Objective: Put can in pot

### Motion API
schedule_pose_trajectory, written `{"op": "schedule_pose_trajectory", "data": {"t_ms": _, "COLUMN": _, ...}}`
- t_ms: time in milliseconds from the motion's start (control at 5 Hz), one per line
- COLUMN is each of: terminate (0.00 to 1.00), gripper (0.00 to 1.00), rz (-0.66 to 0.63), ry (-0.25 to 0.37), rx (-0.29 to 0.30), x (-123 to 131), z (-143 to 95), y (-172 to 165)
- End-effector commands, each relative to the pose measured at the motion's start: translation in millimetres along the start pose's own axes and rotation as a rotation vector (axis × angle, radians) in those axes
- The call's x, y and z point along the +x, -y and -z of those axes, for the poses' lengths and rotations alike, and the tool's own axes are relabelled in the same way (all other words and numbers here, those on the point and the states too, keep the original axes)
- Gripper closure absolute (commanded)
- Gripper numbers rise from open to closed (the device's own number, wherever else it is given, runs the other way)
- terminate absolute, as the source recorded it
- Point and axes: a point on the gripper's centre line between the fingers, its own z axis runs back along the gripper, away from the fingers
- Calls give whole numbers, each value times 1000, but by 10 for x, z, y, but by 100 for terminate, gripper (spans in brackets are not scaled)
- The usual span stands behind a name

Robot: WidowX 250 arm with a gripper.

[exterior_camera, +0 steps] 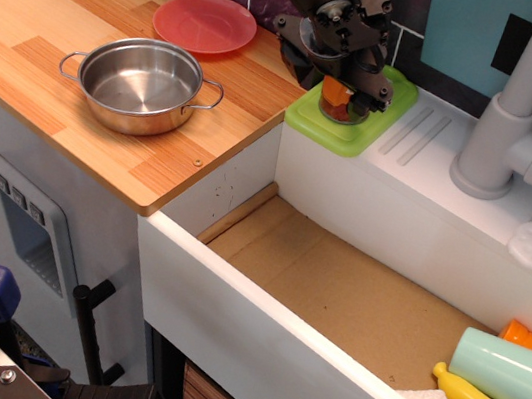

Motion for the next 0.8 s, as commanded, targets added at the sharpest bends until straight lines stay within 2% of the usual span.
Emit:
{"op": "schedule_pose_trajectory", "data": {"t_ms": 0, "terminate": 0, "gripper": 0, "rz": 5, "ry": 65, "rx": -9, "x": 235, "z": 24, "y": -68}}
{"op": "schedule_pose_trajectory", "data": {"t_ms": 200, "terminate": 0, "gripper": 0, "rz": 8, "ry": 85, "rx": -14, "x": 282, "z": 28, "y": -66}}
{"op": "schedule_pose_trajectory", "data": {"t_ms": 400, "terminate": 0, "gripper": 100, "rz": 16, "ry": 87, "rx": 4, "x": 314, "z": 9, "y": -63}}
{"op": "schedule_pose_trajectory", "data": {"t_ms": 600, "terminate": 0, "gripper": 100, "rz": 14, "ry": 51, "rx": 19, "x": 251, "z": -114, "y": -75}}
